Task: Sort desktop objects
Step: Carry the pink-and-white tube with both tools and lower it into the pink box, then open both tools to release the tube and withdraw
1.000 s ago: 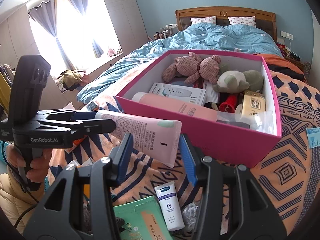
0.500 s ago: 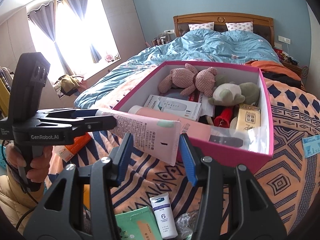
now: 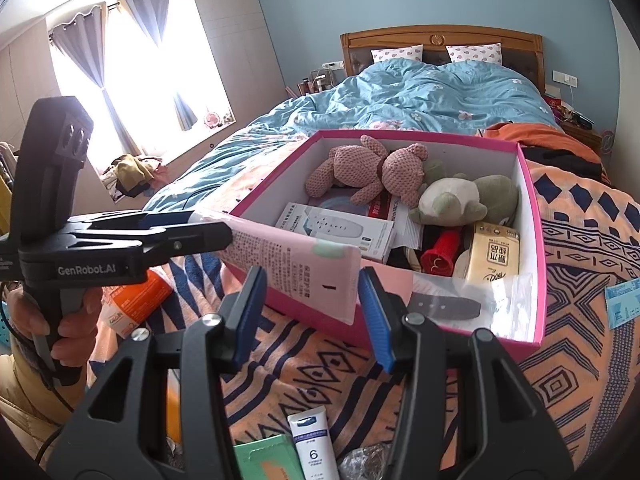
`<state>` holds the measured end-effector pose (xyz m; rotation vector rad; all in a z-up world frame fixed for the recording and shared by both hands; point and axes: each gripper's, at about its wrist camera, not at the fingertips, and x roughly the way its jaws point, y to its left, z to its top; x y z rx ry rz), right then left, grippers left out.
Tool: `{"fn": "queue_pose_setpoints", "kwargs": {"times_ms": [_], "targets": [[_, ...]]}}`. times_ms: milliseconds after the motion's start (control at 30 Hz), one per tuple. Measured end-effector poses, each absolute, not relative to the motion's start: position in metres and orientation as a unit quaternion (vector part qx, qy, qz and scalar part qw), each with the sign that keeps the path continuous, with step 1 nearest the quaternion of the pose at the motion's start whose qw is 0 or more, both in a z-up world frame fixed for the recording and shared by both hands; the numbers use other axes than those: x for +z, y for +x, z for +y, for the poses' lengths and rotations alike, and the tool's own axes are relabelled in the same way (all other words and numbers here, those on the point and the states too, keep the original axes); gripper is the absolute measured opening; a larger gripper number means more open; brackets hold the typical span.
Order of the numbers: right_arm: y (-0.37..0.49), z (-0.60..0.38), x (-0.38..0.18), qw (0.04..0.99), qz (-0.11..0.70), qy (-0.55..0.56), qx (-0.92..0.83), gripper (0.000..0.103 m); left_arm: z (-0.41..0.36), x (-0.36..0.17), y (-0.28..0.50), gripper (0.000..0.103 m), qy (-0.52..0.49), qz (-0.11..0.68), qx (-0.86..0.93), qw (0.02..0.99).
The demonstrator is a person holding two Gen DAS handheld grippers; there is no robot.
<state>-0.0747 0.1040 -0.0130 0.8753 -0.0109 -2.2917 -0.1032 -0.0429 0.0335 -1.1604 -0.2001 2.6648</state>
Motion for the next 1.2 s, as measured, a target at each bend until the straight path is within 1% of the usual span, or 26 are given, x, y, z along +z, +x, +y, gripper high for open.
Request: {"fn": "queue_pose_setpoints", "kwargs": {"times_ms": [533, 833, 1133, 1200], "targets": [[-0.120, 0.100, -0.014, 0.319, -0.015, 0.346, -0.882, 0.049, -0.045, 0.027, -0.144, 0.060, -0.403, -0.080, 0.904, 0.117], [-0.153, 0.093, -0.033, 0.310, -0.028, 0.381, -0.871, 0.049, -0.047, 0.016, -0.168, 0.060, -0.415, -0.077, 0.901, 0.105], [-0.171, 0.083, -0.052, 0.301, -0.019, 0.416, -0.858, 0.049, -0.050, 0.002, -0.174, 0.060, -0.425, -0.079, 0.897, 0.097], [-0.173, 0.083, -0.054, 0.297, -0.021, 0.418, -0.858, 0.049, -0.050, 0.003, -0.172, 0.063, -0.420, -0.076, 0.900, 0.090]]}}
